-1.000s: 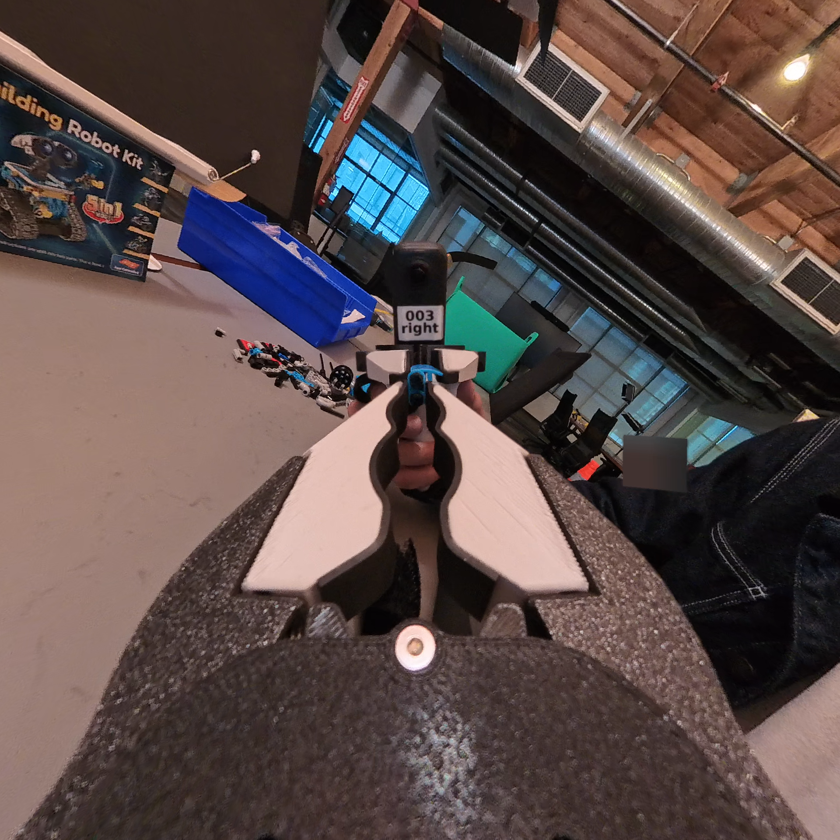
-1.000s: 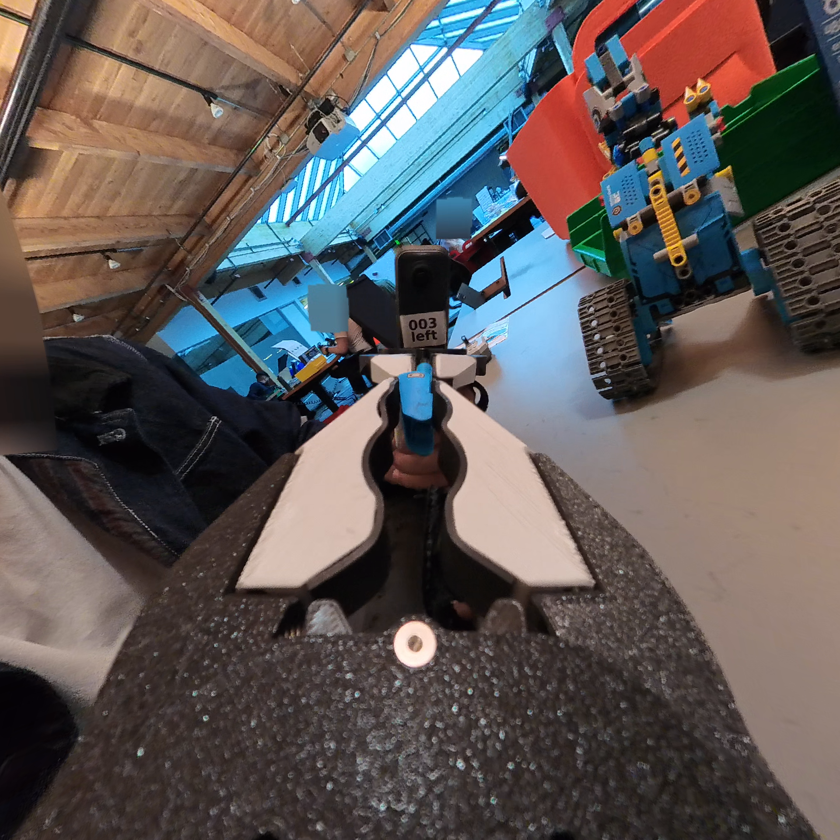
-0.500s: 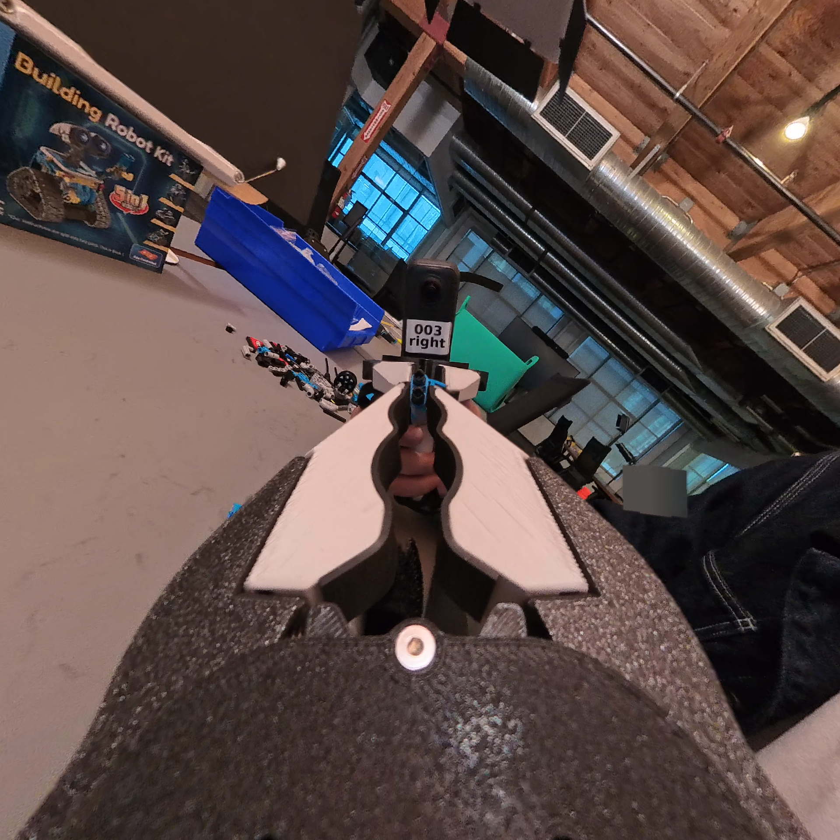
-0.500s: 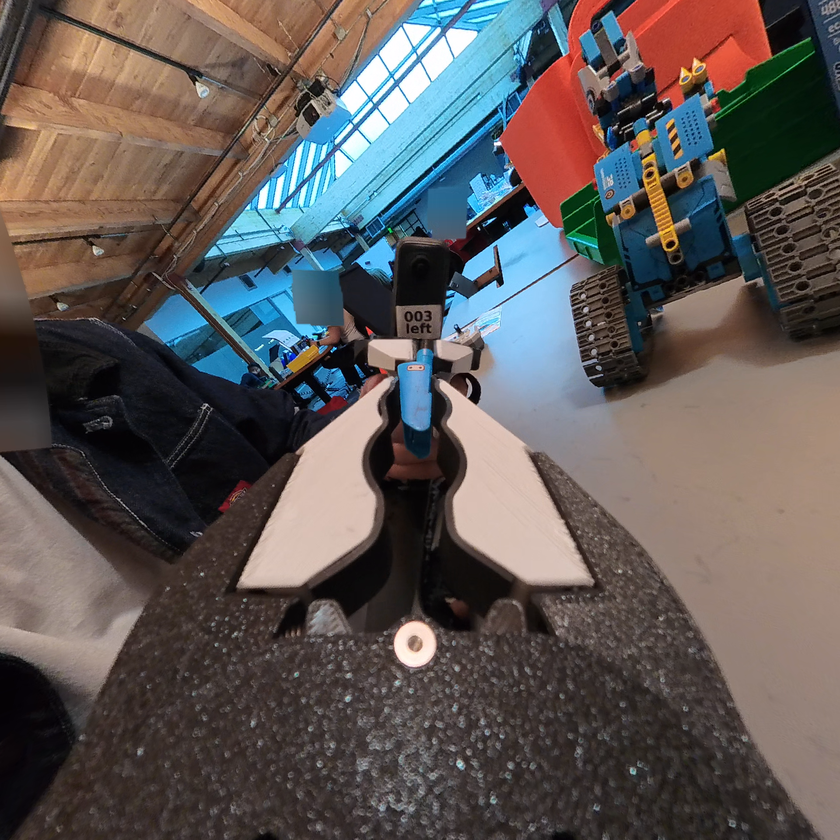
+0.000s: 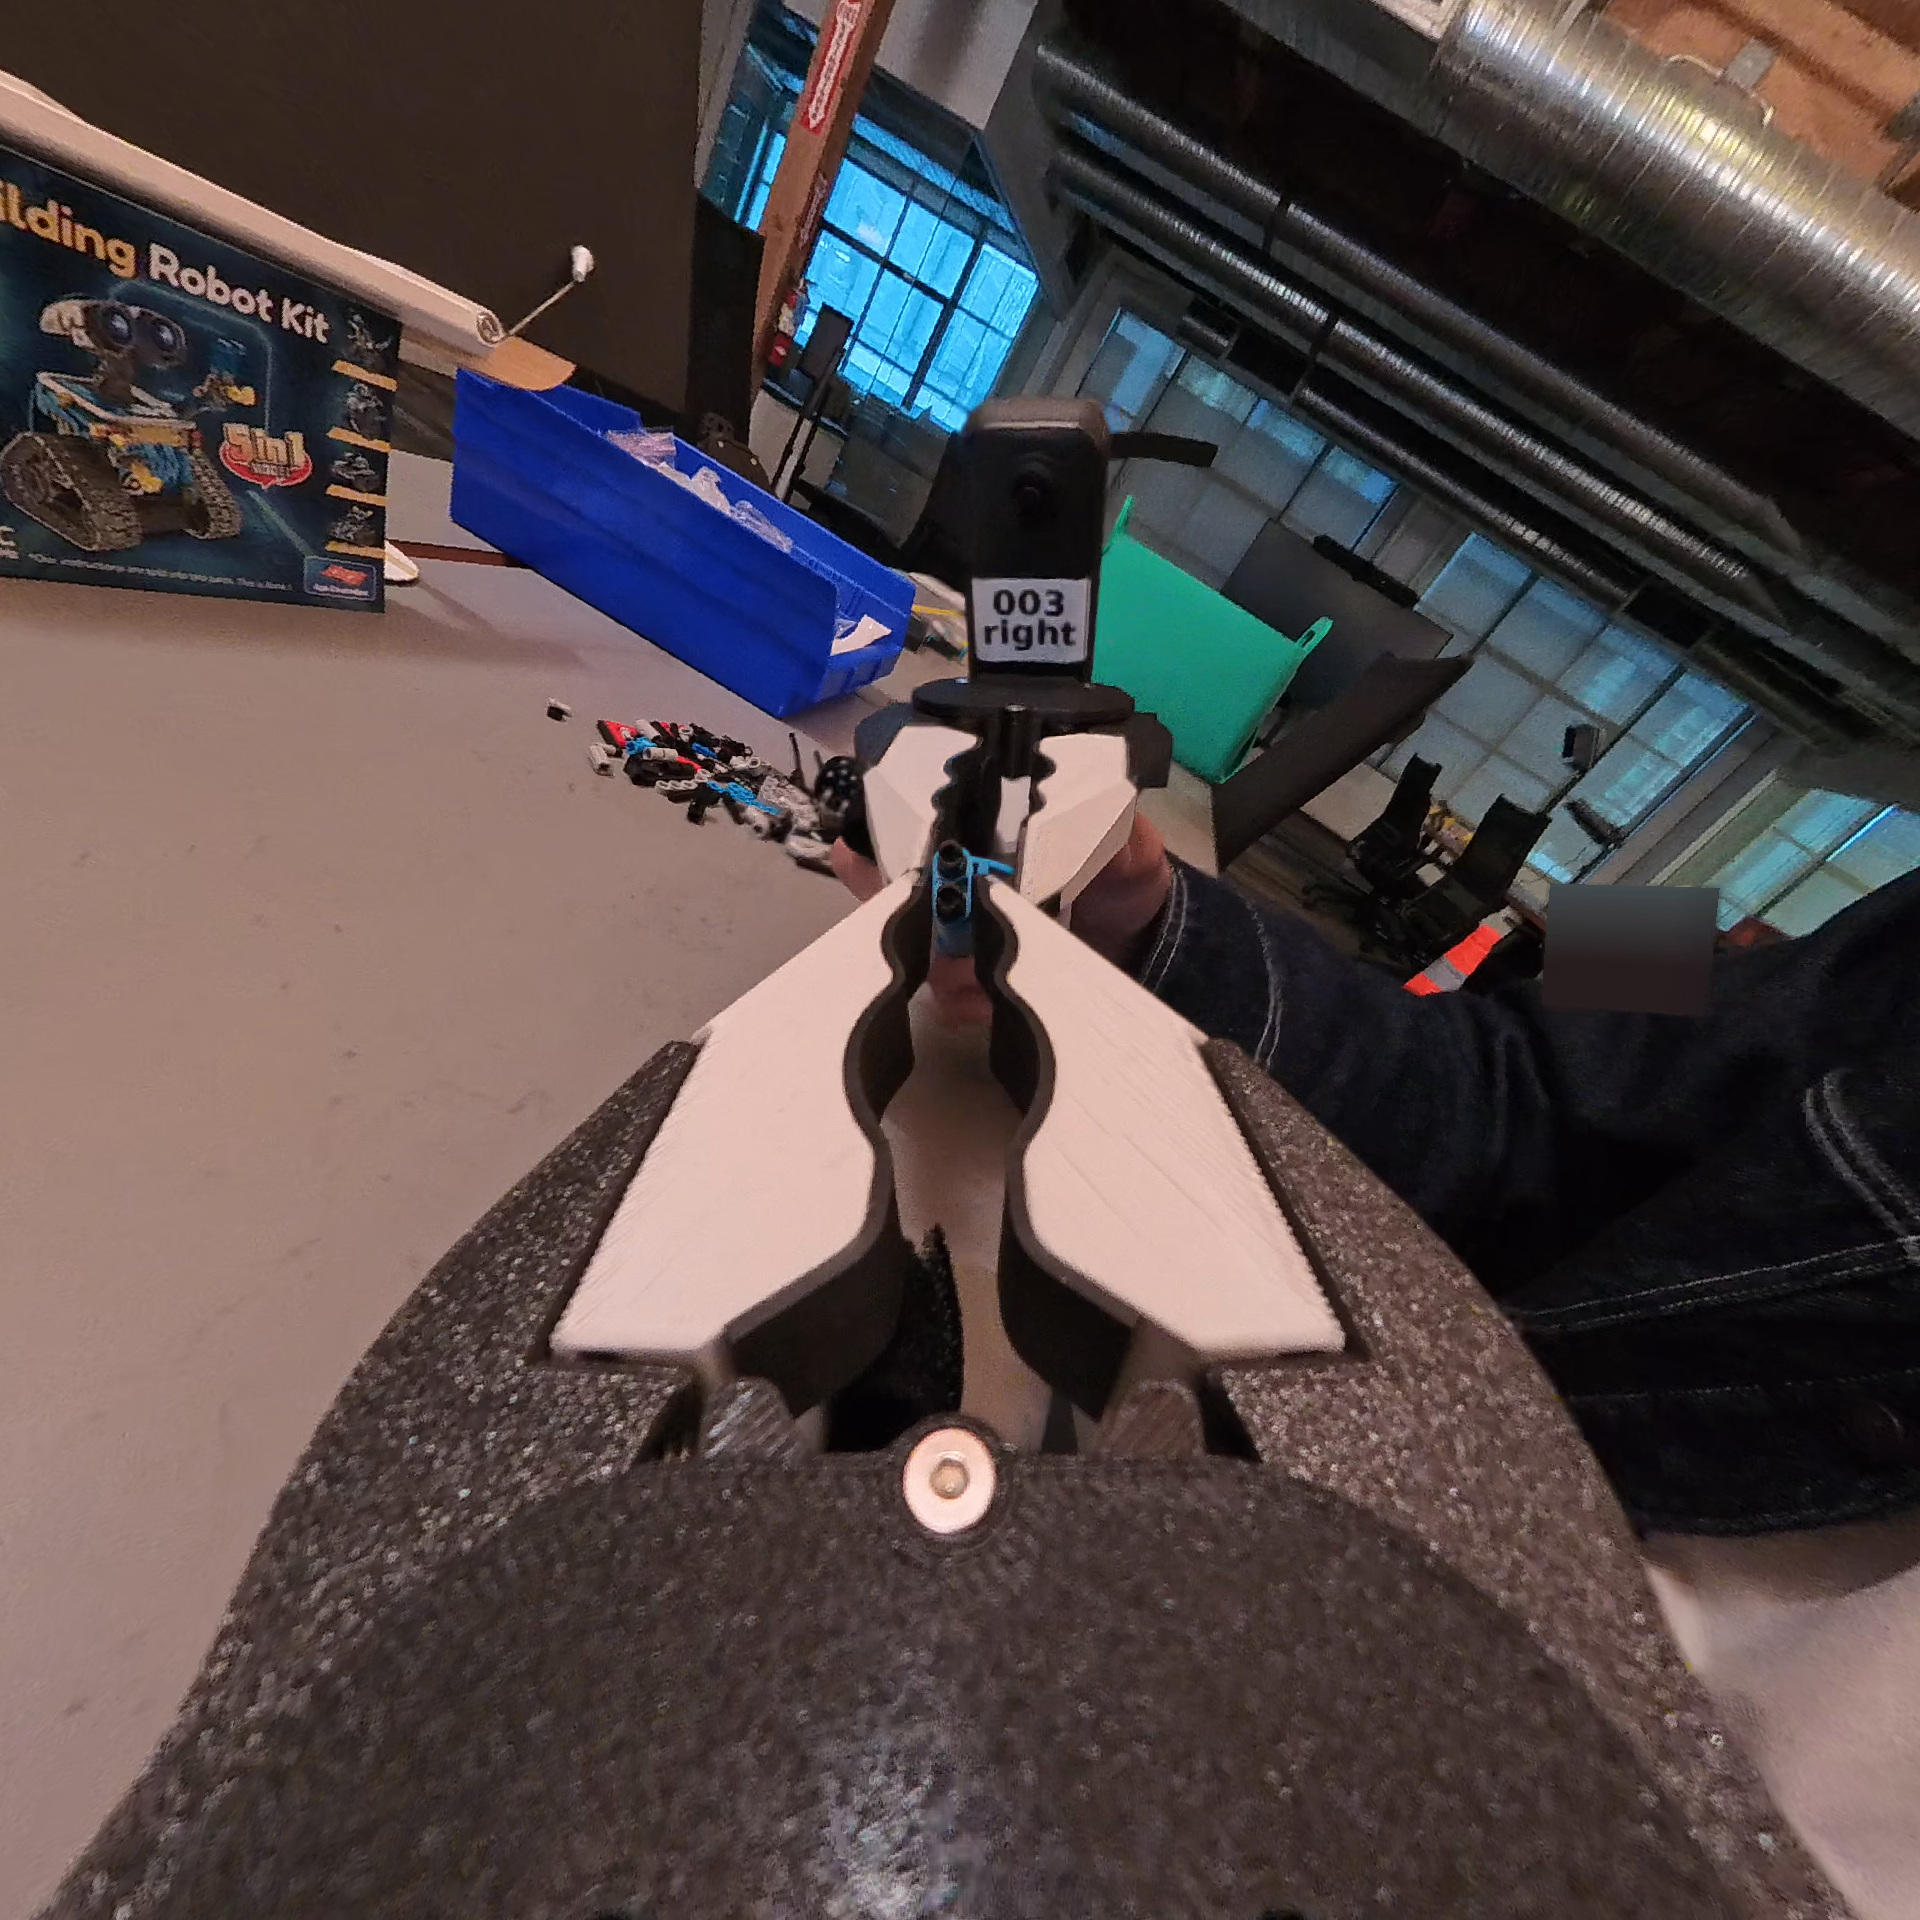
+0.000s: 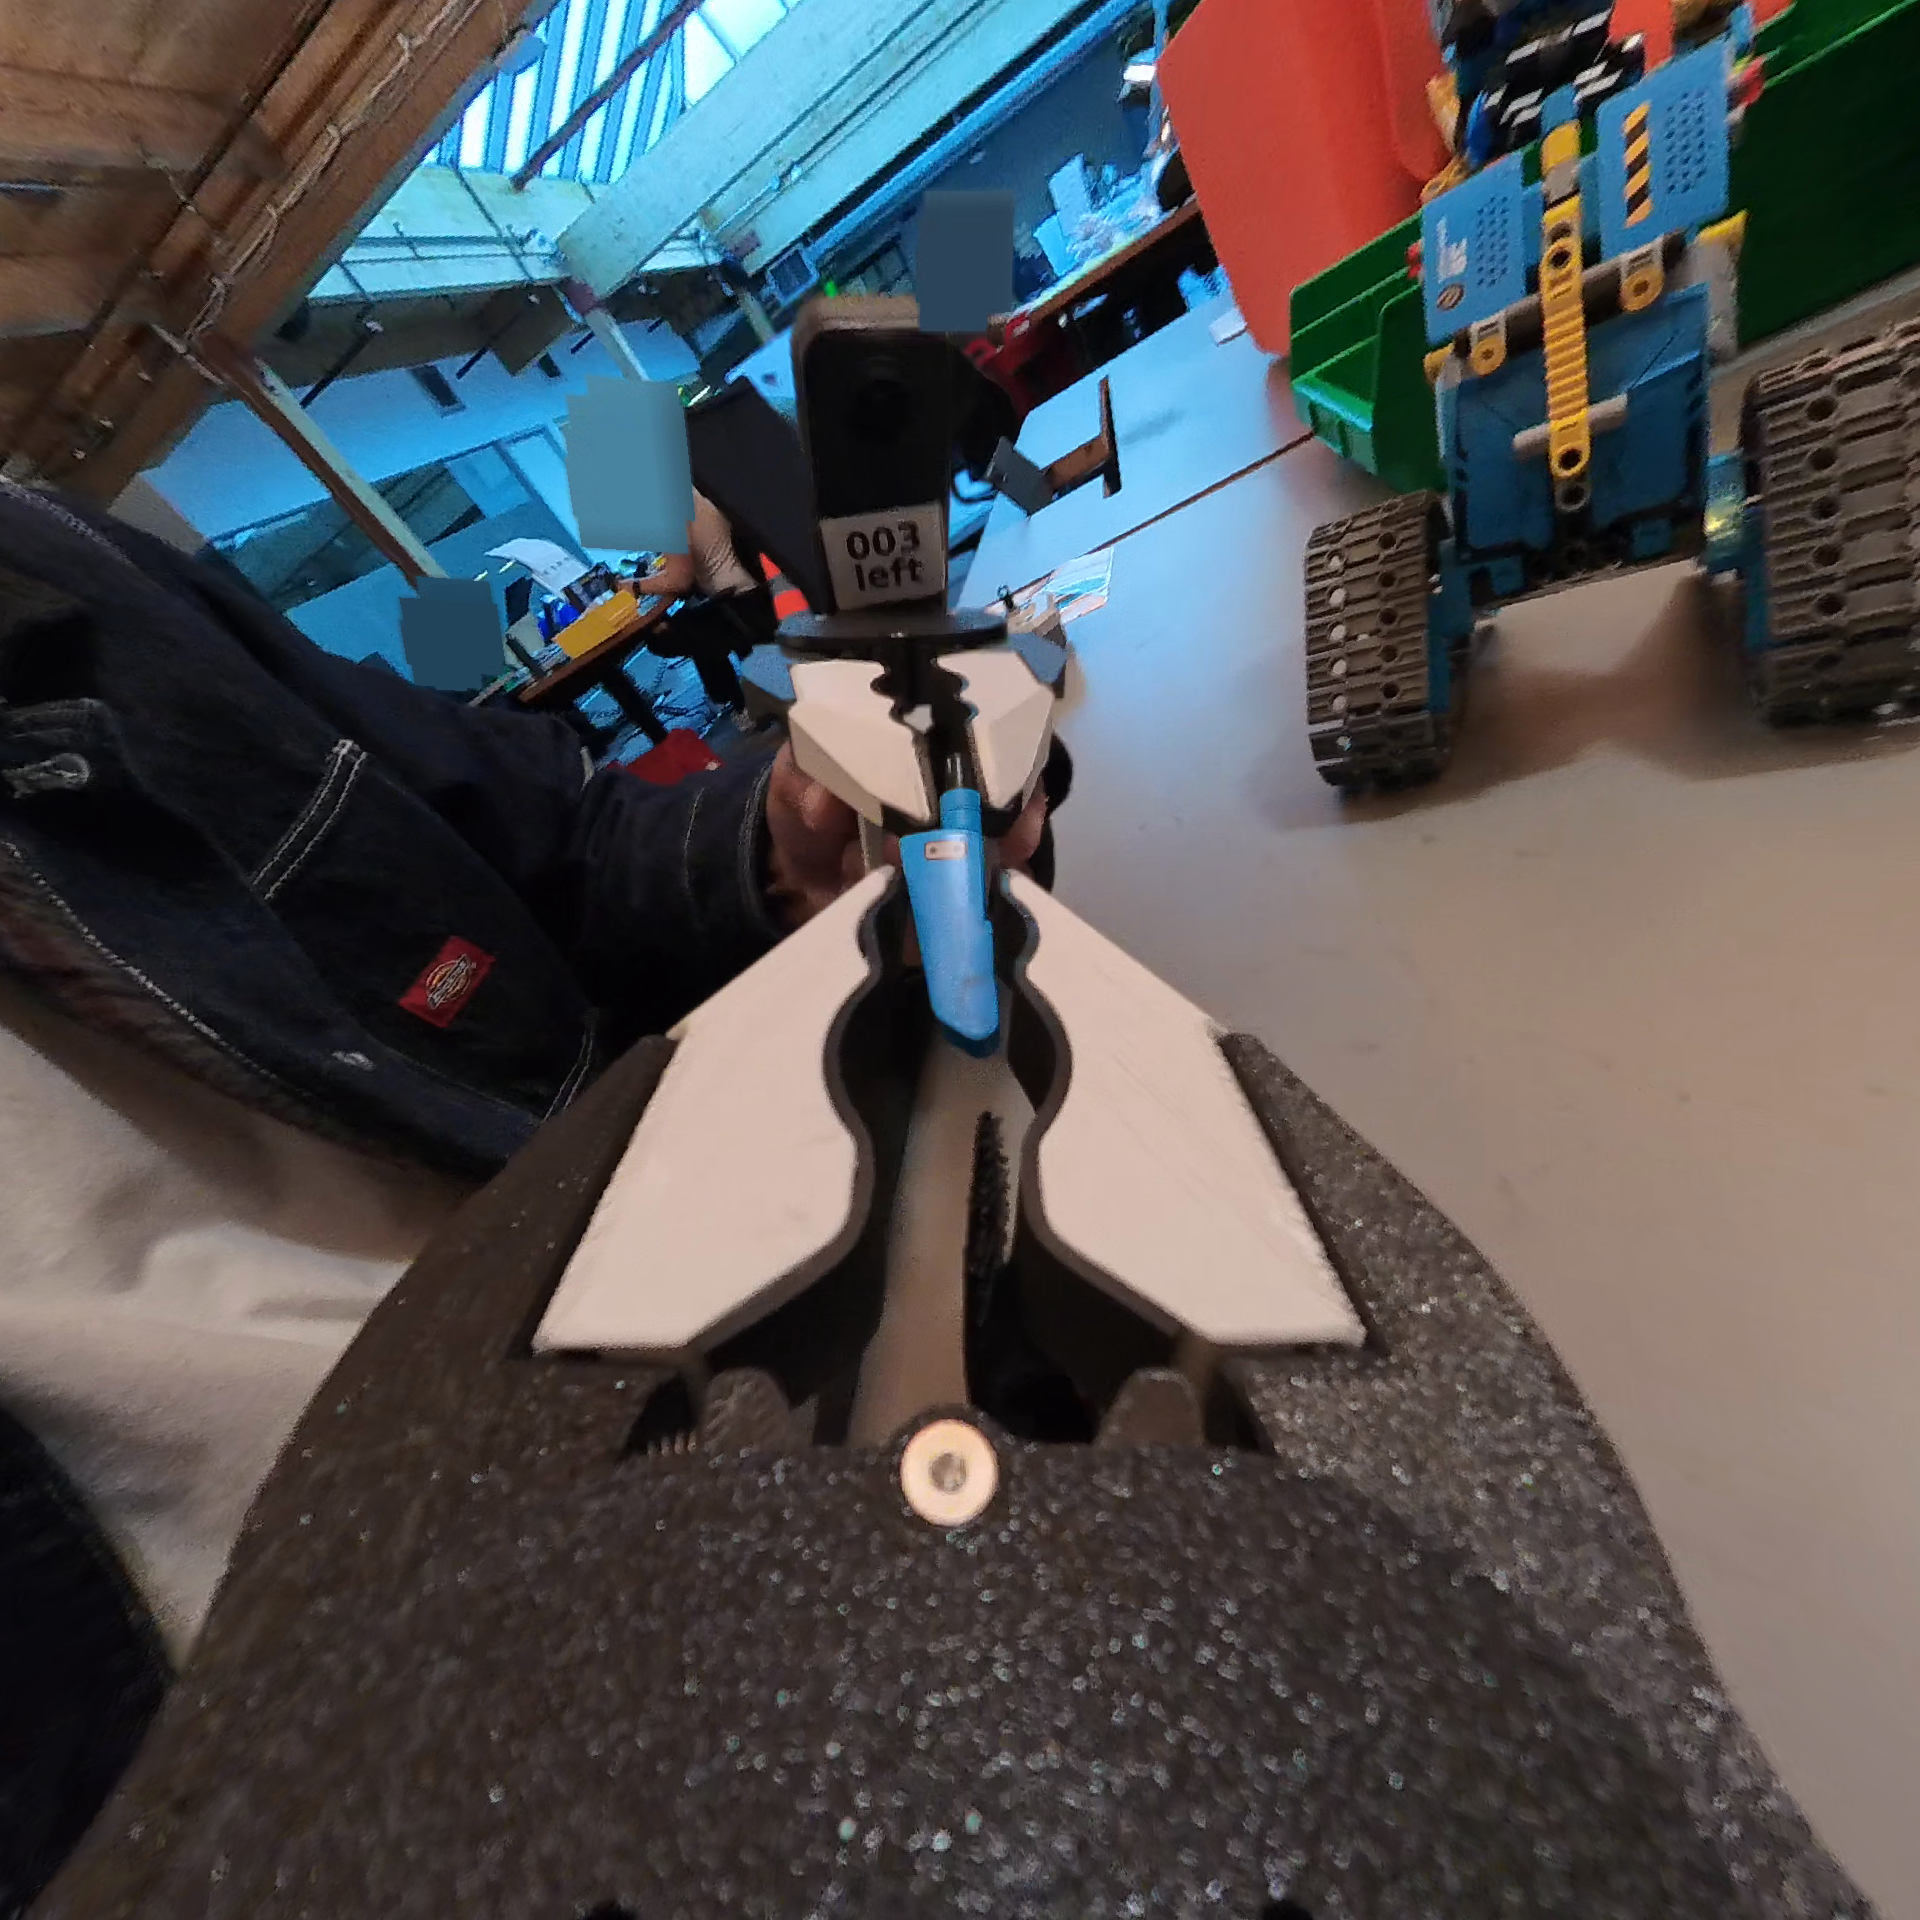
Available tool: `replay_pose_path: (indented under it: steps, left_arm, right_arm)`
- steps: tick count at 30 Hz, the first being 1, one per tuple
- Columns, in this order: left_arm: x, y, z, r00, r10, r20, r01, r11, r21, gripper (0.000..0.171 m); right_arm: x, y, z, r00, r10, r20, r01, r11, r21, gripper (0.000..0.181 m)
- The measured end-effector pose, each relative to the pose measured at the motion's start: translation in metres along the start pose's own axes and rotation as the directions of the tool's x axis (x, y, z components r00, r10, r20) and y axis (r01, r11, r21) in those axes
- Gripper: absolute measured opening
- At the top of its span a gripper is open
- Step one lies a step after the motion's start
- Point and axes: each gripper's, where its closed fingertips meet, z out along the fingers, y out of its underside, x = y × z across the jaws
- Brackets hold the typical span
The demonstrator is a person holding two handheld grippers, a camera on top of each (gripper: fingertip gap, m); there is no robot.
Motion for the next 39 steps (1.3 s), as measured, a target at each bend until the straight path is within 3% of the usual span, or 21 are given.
replay_pose_path:
  steps: [5,9,13,15,16,18,24,29,33,35,39]
  left_arm:
    - [0.004,-0.001,0.0,1.0,0.015,0.001,-0.015,1.0,0.003,0.004]
    - [-0.001,-0.005,-0.001,0.998,-0.068,-0.001,0.068,0.997,0.042,0.003]
    - [-0.003,-0.002,-0.001,0.997,-0.072,0.001,0.072,0.997,0.03,0.003]
    - [-0.005,0.002,0.0,0.999,0.001,0.034,-0.001,1.0,-0.007,0.004]
    - [-0.005,0.004,0.001,0.997,0.061,0.054,-0.059,0.998,-0.033,0.005]
    - [-0.008,0.009,0.002,0.991,0.108,0.079,-0.102,0.992,-0.071,0.005]
    - [-0.006,0.014,0.004,0.98,0.176,0.087,-0.167,0.98,-0.108,0.006]
    - [-0.002,0.013,0.004,0.977,0.2,0.078,-0.192,0.976,-0.1,0.006]
    - [-0.005,0.019,0.005,0.963,0.248,0.1,-0.233,0.962,-0.146,0.005]
    - [-0.005,0.021,0.006,0.955,0.276,0.105,-0.258,0.953,-0.158,0.005]
    - [-0.004,0.022,0.006,0.955,0.275,0.109,-0.256,0.953,-0.16,0.005]
  right_arm:
    - [-0.006,0.004,-0.001,0.998,-0.049,0.034,0.049,0.999,-0.011,0.012]
    - [-0.003,0.003,0.002,0.998,0.029,0.056,-0.03,0.999,0.023,0.012]
    - [-0.001,0.005,0.003,0.991,0.099,0.085,-0.102,0.994,0.03,0.012]
    - [0.003,0.006,0.001,0.992,0.108,0.059,-0.11,0.994,0.023,0.014]
    - [0.005,0.005,0.0,0.995,0.094,0.035,-0.094,0.995,0.018,0.018]
    - [0.005,-0.003,-0.007,0.995,0.093,0.031,-0.094,0.995,0.041,0.043]
    - [0.009,0.014,-0.004,1.0,0.025,-0.008,-0.025,0.998,-0.057,0.016]
    - [0.003,0.009,-0.005,0.999,-0.047,-0.01,0.047,0.998,-0.043,0.015]
    - [0.004,0.008,-0.005,1.0,0.002,0.002,-0.002,0.999,-0.038,0.02]
    - [0.007,0.011,-0.006,1.0,-0.012,-0.017,0.011,0.999,-0.049,0.011]
    - [0.006,0.014,-0.006,1.0,-0.022,-0.022,0.021,0.998,-0.066,0.01]
